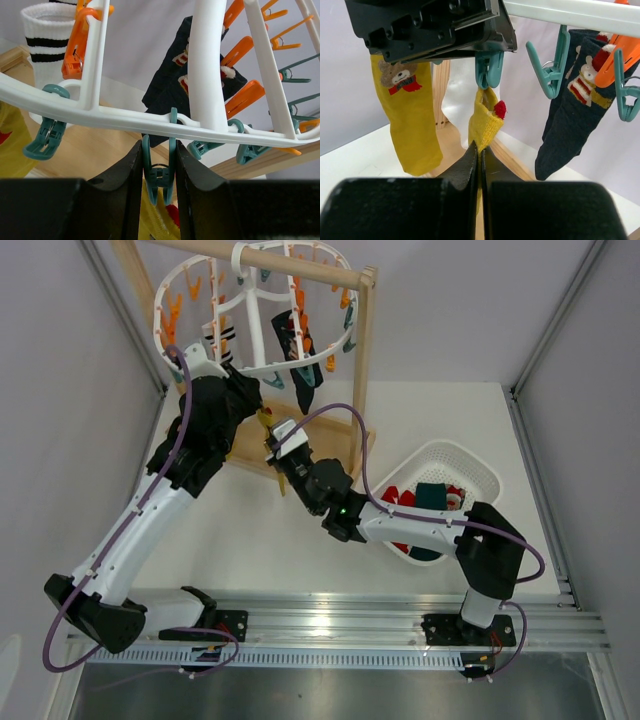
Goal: Clip the socks to the hanger
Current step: Clamp the sock onto the hanger.
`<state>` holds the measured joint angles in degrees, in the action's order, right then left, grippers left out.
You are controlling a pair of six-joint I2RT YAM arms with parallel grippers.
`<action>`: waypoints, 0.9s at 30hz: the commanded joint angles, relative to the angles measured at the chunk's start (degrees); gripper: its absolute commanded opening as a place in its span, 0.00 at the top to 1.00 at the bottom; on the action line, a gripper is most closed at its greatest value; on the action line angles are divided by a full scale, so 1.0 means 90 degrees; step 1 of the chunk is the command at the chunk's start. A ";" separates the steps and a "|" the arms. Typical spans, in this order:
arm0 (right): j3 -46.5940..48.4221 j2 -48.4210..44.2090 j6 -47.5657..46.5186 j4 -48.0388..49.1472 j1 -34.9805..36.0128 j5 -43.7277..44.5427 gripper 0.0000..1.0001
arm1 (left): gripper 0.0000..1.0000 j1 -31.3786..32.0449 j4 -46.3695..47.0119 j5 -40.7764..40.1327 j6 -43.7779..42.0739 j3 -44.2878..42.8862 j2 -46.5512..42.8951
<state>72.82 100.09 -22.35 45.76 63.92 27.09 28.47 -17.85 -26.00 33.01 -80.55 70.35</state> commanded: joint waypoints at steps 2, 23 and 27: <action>0.0366 0.0099 -0.0144 0.0384 0.0056 0.0368 1.00 | 0.99 0.0001 -0.0312 -0.0138 -0.0006 0.0142 -0.0160; 0.0503 0.0109 -0.0271 0.0385 0.0095 0.0339 1.00 | 0.99 0.0040 -0.0234 -0.0207 -0.0104 0.0191 -0.0072; 0.0552 0.0128 -0.0261 0.0355 0.0105 0.0320 1.00 | 0.99 0.0050 -0.0166 -0.0226 -0.0104 0.0259 -0.0062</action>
<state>74.81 100.84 -24.18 45.76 64.38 29.54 28.49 -16.58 -26.94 32.95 -79.57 70.17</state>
